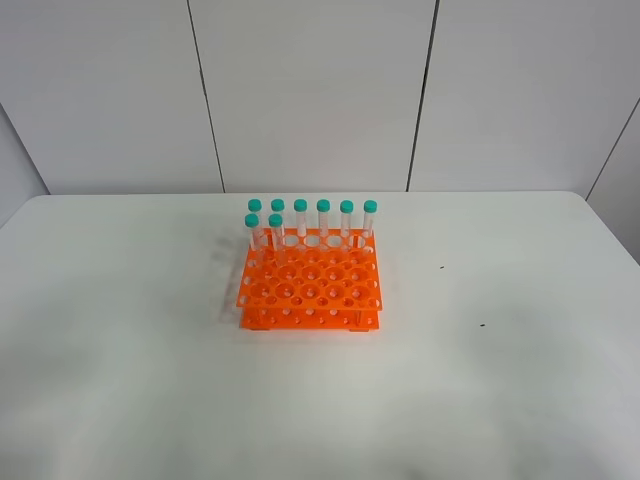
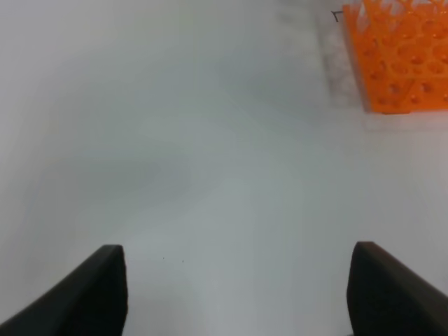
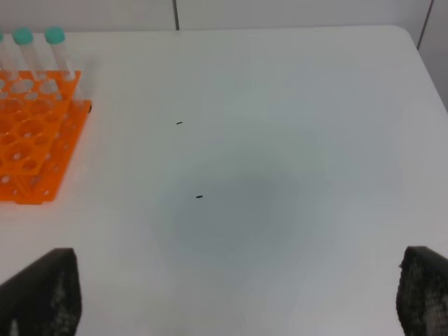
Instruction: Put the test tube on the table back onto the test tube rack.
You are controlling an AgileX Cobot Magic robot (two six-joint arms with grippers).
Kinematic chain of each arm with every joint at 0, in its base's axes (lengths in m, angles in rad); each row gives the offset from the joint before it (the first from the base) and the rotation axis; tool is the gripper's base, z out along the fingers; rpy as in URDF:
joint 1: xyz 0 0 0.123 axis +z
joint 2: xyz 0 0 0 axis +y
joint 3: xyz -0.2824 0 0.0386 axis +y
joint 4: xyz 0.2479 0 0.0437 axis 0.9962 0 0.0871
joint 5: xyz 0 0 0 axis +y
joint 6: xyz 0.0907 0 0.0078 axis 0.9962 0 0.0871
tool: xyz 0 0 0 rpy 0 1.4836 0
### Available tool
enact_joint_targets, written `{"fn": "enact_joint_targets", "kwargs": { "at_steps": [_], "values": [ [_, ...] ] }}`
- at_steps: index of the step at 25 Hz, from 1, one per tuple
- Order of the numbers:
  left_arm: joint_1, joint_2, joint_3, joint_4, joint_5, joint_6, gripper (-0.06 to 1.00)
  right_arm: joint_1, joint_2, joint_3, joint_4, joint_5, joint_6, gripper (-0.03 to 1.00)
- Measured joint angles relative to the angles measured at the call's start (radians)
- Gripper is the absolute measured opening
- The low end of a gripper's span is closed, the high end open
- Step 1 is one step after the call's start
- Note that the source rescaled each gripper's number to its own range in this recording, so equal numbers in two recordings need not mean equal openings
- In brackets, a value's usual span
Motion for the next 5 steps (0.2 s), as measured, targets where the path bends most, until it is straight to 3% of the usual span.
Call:
{"fn": "enact_joint_targets", "kwargs": {
  "at_steps": [5],
  "values": [
    [0.000, 0.000, 0.000, 0.000, 0.000, 0.000, 0.96, 0.000, 0.000, 0.000, 0.000, 0.000, 0.000, 1.00]
  ]
}}
